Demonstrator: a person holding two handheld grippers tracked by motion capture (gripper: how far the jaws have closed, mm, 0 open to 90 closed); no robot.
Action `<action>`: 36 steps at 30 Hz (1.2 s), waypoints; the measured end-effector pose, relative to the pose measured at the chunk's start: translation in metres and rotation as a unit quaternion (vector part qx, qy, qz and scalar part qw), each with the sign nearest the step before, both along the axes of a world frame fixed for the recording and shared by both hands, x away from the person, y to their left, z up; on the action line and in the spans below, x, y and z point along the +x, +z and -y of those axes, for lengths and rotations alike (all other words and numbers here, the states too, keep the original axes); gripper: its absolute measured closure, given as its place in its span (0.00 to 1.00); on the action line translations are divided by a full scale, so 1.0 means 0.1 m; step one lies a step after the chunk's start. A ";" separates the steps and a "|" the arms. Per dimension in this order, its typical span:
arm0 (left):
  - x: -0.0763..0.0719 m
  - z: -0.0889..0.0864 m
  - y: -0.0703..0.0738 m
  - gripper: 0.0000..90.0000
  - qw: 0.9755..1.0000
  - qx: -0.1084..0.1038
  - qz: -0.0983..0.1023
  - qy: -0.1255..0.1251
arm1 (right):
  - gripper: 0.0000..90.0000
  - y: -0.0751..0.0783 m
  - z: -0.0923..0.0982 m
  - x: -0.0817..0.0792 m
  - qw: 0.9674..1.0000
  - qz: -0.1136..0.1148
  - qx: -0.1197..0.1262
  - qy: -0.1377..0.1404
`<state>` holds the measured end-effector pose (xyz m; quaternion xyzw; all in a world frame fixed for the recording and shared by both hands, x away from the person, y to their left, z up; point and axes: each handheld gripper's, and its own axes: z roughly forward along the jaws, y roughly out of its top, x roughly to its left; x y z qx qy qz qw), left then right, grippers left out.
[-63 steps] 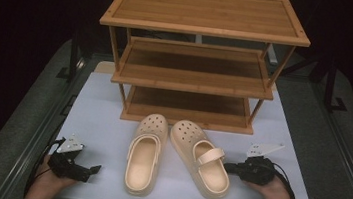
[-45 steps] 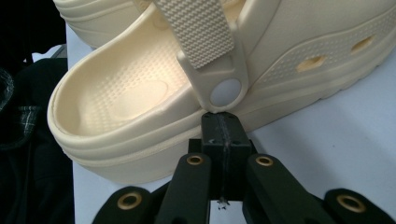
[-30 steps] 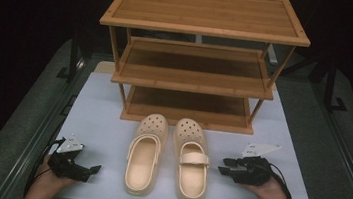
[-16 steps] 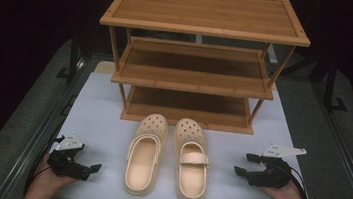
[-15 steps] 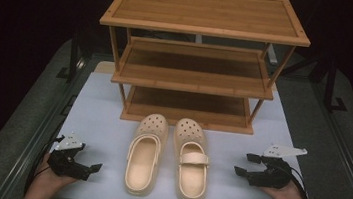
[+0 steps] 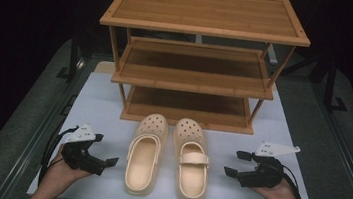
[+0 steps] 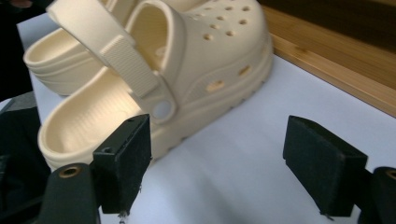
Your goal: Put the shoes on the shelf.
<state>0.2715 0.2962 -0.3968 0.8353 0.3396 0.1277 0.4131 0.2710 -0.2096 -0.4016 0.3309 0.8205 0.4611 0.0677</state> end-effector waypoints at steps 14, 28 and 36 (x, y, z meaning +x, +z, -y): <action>0.24 0.39 0.11 0.09 0.999 -0.007 0.010 -0.031 | 0.23 0.11 -0.42 0.11 0.999 0.005 0.007 0.043; 0.45 0.60 0.06 0.18 0.999 0.007 0.015 -0.041 | 0.24 0.05 -0.66 0.36 0.999 0.001 -0.007 0.038; 0.52 0.64 0.03 0.39 0.999 0.007 0.013 -0.046 | 0.37 -0.01 -0.75 0.49 0.999 -0.002 -0.015 0.034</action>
